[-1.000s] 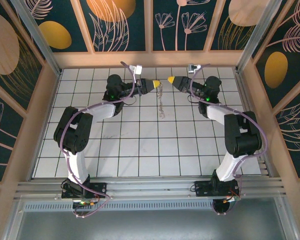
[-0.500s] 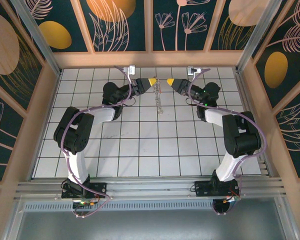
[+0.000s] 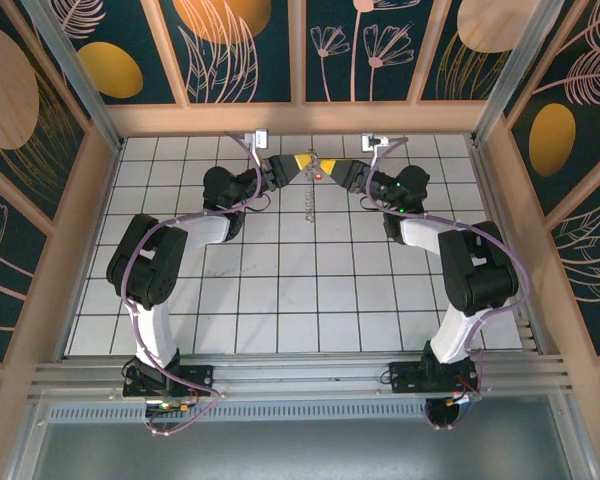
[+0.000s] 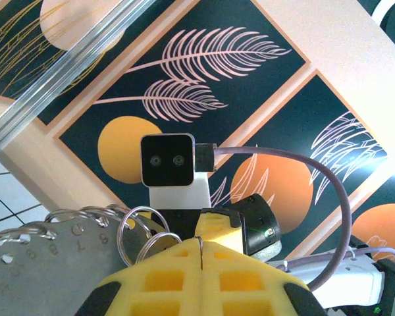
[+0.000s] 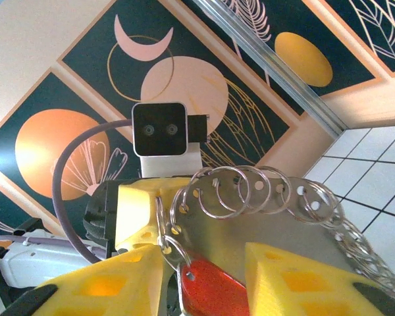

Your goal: Put the keys on the keyring

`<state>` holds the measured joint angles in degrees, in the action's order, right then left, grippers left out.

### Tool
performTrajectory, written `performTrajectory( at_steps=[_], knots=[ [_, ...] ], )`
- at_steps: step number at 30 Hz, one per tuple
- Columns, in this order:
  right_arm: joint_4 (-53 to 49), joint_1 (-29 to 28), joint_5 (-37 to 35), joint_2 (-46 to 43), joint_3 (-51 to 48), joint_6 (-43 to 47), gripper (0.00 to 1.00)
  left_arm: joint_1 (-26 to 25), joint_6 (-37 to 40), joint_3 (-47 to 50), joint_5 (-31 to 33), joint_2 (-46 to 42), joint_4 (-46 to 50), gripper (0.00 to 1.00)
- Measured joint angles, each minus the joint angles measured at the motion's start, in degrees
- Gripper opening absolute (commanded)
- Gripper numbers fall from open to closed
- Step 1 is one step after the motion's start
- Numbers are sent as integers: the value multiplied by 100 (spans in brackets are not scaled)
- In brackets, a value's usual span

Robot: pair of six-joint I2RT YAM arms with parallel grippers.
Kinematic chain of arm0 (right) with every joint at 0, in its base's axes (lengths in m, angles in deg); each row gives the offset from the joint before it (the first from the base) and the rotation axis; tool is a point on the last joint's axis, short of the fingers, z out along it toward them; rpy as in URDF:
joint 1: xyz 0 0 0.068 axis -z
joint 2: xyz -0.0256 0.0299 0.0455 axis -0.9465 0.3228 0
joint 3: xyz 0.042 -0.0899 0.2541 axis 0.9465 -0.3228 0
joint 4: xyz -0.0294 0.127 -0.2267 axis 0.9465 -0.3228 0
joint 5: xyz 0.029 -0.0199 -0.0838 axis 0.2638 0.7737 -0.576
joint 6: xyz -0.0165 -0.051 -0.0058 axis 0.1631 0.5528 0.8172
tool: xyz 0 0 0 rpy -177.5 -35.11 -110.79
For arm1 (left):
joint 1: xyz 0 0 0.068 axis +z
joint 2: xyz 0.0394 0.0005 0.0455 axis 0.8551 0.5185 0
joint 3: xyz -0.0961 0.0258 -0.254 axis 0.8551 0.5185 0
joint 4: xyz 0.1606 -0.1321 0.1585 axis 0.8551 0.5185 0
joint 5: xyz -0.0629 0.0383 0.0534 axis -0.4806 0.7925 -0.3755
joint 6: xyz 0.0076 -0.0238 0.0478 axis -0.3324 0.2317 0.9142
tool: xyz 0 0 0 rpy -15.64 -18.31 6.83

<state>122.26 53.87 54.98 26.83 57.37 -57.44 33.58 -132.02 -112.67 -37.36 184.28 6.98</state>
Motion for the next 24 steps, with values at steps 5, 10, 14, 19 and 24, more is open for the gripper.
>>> performTrajectory(
  at_steps=[5, 10, 14, 19, 24],
  knots=[
    [39, -74, 33, 33, 11, 9, 17, 0, -2, 2, -2, 0, 0, 0],
    [109, -103, 72, 35, 11, -15, 0, 0, -2, 2, 4, -9, -4, 0],
    [131, -105, 66, 35, 11, -24, 0, 0, 0, 2, 24, -15, -2, 0],
    [131, -149, 66, 35, 11, -20, 0, 0, 0, 2, 39, -20, -2, 0],
    [-13, -260, 66, 35, 13, 162, 0, 11, 2, 7, 39, -20, 0, 0]
  ],
)
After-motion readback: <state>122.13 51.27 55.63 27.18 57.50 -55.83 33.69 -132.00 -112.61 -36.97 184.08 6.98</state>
